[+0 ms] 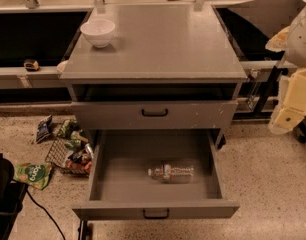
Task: Pick water bottle from middle drawer and place on counter
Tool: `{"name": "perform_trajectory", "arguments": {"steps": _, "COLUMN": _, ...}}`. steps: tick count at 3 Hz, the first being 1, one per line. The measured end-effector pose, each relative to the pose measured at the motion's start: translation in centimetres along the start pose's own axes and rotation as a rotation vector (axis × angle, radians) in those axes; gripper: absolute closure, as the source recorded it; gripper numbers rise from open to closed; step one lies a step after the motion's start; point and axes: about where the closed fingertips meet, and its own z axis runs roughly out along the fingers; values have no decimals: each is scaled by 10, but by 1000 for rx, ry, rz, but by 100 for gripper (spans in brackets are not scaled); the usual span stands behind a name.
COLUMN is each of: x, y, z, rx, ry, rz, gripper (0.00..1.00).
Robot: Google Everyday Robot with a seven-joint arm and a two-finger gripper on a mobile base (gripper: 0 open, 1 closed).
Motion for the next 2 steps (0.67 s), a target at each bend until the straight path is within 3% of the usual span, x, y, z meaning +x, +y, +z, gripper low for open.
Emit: {"name": "perform_trajectory", "arguments": {"steps": 2, "x": -1, "y": 4, "z": 14, "rx": -15, "ry": -6, "rz": -21, "gripper": 0}}
